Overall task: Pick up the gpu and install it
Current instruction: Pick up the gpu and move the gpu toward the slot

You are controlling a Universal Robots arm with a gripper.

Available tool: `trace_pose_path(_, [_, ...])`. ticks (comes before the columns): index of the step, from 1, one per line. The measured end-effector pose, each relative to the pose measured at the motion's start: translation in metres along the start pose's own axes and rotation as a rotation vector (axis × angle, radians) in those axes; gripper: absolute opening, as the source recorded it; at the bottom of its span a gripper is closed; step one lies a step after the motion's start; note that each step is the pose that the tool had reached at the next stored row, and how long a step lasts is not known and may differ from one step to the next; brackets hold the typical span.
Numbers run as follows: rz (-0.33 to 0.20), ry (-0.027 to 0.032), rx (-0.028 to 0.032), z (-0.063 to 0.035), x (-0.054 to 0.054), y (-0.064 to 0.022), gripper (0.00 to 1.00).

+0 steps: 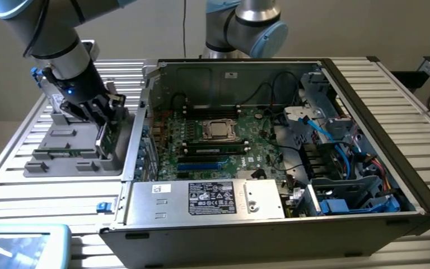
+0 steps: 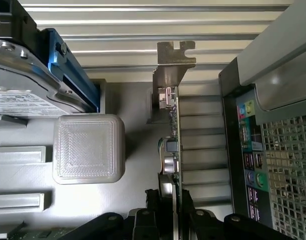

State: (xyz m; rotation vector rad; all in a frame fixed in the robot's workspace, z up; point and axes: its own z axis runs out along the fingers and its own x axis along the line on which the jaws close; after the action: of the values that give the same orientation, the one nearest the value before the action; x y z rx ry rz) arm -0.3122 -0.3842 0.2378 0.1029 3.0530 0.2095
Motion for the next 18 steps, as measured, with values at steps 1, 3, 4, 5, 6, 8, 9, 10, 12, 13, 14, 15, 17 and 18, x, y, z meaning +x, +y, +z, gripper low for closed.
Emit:
trace_pose_path(1, [0.0, 0.0001, 0.0, -0.0019, 0.0, 0.0003, 0.29])
trace_pose_path(3, [0.0, 0.0, 0.0, -0.0068, -0.001, 0.001, 0.29])
trace_pose_path(4, [0.0, 0.0001, 0.0001, -0.0106, -0.001, 0.0015, 0.29])
trace_pose_path(5, [0.0, 0.0, 0.0, -0.0146, -0.001, 0.0021, 0.29])
trace_pose_path(6, [0.0, 0.0001, 0.0001, -0.0186, -0.001, 0.0026, 0.29])
trace_pose_path(8, [0.0, 0.0002, 0.0, -0.027, -0.002, 0.0038, 0.29])
trace_pose_path(9, [0.0, 0.0006, 0.0002, -0.0314, -0.002, 0.0044, 0.29])
trace_pose_path(10, [0.0, 0.0009, 0.0001, -0.036, -0.003, 0.0051, 0.29])
trace_pose_path(12, [0.0, 0.0016, 0.0002, -0.0449, -0.003, 0.0062, 0.29])
trace_pose_path(13, [0.0, 0.0021, 0.0002, -0.0494, -0.004, 0.0066, 0.29])
trace_pose_path(14, [0.0, 0.0029, 0.0003, -0.0538, -0.004, 0.007, 0.29])
trace_pose_path(15, [0.0, 0.0037, 0.0003, -0.0585, -0.005, 0.0072, 0.29])
trace_pose_path(17, [0.001, 0.0053, 0.0005, -0.0675, -0.005, 0.0075, 0.29])
trace_pose_path(18, [0.001, 0.0061, 0.0005, -0.0722, -0.006, 0.0074, 0.29])
